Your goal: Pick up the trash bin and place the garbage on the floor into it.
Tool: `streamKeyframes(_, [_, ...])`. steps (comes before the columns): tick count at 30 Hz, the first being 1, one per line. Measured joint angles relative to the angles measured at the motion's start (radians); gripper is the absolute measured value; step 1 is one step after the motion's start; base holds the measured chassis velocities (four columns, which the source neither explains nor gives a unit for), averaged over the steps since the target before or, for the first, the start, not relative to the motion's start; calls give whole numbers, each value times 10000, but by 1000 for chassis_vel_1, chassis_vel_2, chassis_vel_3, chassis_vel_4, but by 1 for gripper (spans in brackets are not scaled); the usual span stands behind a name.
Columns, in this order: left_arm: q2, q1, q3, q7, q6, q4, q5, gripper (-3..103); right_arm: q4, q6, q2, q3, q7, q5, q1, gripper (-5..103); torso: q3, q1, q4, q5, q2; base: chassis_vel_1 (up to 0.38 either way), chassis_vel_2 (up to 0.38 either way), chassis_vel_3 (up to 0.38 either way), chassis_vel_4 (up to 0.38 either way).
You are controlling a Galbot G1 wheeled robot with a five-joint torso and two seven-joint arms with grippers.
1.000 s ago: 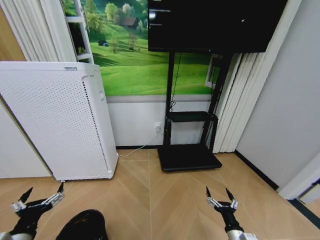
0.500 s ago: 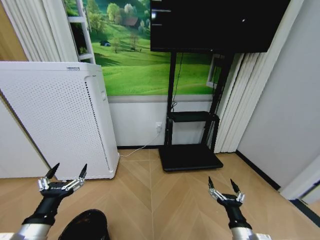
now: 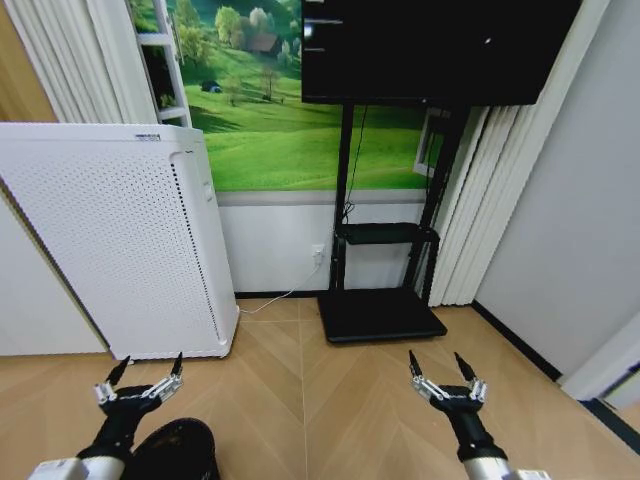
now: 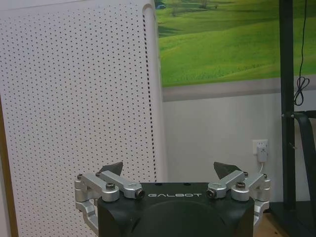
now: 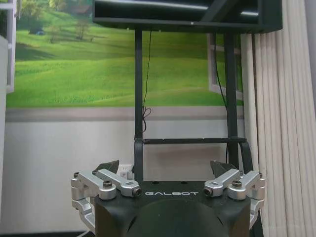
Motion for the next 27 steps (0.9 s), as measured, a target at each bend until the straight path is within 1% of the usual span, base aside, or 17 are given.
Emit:
streamKeyframes(20, [33,-20,-7,56,28,36,11,100,-13,-67,-10,59,-64,-17,10,100,1,3,1,0,3,0,0,0,0])
streamKeyframes(27, [33,-18,-11,62,27,37,5,100,-19,-64,-9,60,-64,-18,13,100,149,61,2,0,213,0,0,0,0])
